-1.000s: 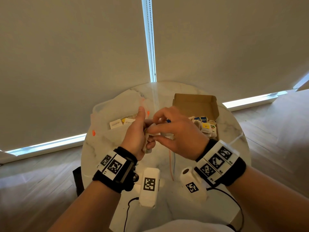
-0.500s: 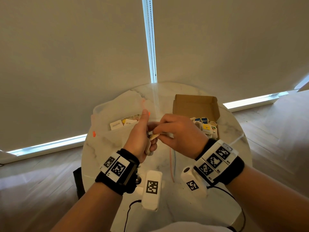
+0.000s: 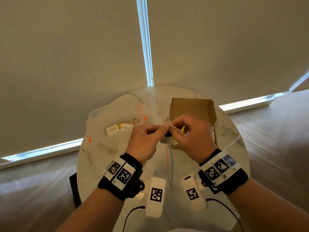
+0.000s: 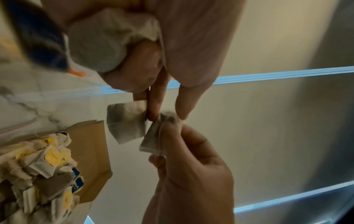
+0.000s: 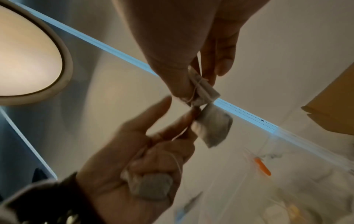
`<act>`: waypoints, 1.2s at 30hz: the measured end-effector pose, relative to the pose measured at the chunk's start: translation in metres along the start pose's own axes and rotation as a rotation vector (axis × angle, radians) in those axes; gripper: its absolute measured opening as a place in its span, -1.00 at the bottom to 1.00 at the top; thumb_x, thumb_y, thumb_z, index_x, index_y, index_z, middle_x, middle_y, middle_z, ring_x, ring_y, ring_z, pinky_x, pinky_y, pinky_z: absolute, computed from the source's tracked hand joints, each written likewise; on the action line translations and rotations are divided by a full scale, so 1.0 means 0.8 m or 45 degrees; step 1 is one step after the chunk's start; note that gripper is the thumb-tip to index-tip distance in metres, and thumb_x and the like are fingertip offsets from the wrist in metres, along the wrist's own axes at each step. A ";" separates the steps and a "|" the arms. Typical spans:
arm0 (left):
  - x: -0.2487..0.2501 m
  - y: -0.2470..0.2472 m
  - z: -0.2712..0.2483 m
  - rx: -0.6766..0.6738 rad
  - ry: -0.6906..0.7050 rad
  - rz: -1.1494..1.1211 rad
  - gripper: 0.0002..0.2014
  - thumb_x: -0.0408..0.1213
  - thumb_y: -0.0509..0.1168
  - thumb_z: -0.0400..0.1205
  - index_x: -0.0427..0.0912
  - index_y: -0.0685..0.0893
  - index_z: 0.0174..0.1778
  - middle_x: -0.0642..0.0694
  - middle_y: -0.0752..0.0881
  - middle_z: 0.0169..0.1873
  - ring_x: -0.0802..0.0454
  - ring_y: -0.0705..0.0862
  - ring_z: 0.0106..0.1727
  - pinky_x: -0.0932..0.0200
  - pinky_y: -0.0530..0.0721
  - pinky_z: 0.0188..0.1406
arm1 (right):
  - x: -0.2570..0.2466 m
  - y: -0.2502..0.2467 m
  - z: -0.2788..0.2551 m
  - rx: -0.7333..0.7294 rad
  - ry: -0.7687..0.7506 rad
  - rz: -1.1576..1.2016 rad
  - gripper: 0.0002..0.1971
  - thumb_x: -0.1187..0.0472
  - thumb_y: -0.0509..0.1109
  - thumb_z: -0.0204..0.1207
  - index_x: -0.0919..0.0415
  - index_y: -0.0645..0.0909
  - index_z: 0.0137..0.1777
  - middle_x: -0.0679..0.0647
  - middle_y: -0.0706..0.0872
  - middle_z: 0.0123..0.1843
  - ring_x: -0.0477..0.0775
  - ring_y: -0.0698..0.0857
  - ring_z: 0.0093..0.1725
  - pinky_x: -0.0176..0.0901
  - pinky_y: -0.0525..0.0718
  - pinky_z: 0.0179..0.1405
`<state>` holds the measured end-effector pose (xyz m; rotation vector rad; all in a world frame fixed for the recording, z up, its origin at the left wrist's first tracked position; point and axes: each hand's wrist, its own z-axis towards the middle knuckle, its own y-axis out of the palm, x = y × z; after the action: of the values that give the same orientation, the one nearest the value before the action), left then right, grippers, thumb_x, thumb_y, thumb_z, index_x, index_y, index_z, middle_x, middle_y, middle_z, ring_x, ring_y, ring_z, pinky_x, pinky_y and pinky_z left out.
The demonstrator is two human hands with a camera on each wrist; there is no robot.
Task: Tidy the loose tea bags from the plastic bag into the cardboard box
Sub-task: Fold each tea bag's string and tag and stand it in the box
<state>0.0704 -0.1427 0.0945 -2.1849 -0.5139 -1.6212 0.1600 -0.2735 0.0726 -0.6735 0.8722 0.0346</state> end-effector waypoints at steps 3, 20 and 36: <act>0.001 0.004 0.003 -0.020 0.097 0.024 -0.84 -0.28 0.39 0.66 -0.28 0.83 -0.08 0.20 0.59 -0.66 0.32 0.46 -0.73 0.56 0.33 -0.68 | 0.000 0.012 0.001 0.002 -0.046 -0.012 -0.94 0.26 0.53 0.43 0.20 0.72 -0.13 -0.04 0.65 -0.14 -0.17 0.57 -0.21 -0.36 0.58 -0.24; -0.006 -0.006 0.022 -0.016 0.255 0.238 -0.87 -0.18 0.41 0.64 -0.07 0.86 -0.02 0.23 0.70 -0.53 0.34 0.57 -0.60 0.39 0.41 -0.54 | 0.022 -0.011 0.010 -0.179 0.473 0.420 -0.87 0.24 0.63 0.38 0.14 0.79 -0.08 0.03 0.80 -0.18 0.05 0.76 -0.20 0.04 0.79 -0.18; -0.012 -0.002 0.056 0.060 0.033 -0.064 -0.71 -0.13 0.22 0.76 -0.19 0.78 -0.07 0.07 0.49 -0.51 0.19 0.24 -0.70 0.37 0.19 -0.75 | 0.118 -0.055 0.059 0.036 0.896 0.481 -0.72 0.43 0.63 0.33 0.09 0.68 -0.11 0.05 0.83 -0.18 0.05 0.83 -0.14 -0.09 0.80 -0.17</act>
<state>0.1041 -0.1193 0.0734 -2.1308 -0.5980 -1.6440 0.2672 -0.3044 0.0495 -0.4832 1.6682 0.1287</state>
